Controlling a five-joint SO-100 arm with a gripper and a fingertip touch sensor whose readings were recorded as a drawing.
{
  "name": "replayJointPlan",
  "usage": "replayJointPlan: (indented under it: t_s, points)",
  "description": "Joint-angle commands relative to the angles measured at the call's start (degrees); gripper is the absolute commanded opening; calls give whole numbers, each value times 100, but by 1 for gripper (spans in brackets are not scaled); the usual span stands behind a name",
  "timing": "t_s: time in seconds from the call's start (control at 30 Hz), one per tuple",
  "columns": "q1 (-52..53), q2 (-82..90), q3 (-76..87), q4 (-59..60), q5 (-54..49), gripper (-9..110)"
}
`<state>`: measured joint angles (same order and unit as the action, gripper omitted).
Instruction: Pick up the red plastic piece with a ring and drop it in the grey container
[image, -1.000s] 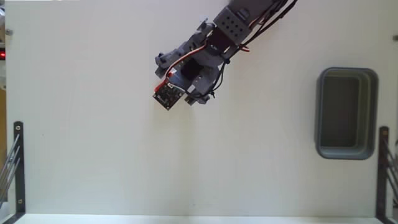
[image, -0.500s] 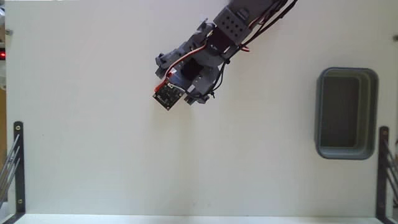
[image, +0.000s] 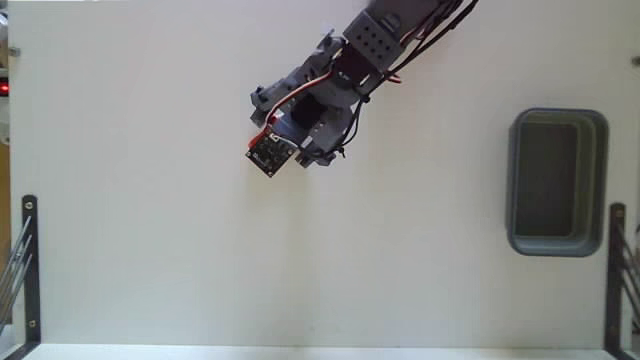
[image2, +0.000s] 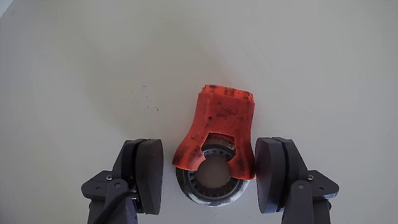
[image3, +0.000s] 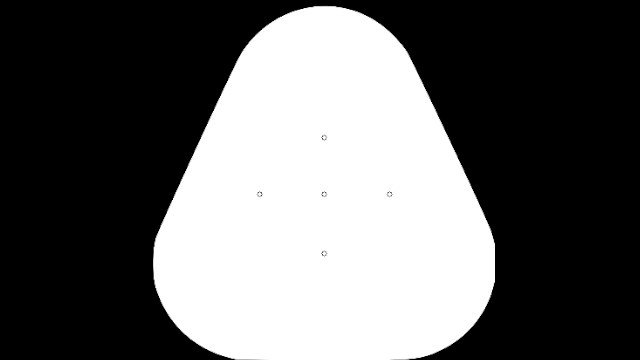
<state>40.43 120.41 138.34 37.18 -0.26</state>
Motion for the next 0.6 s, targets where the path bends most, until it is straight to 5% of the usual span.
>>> replayJointPlan:
  t_s: [0.0,0.57]
  points:
    - [93,77,53,-46,26,88]
    - [93,77,53,-46,26,83]
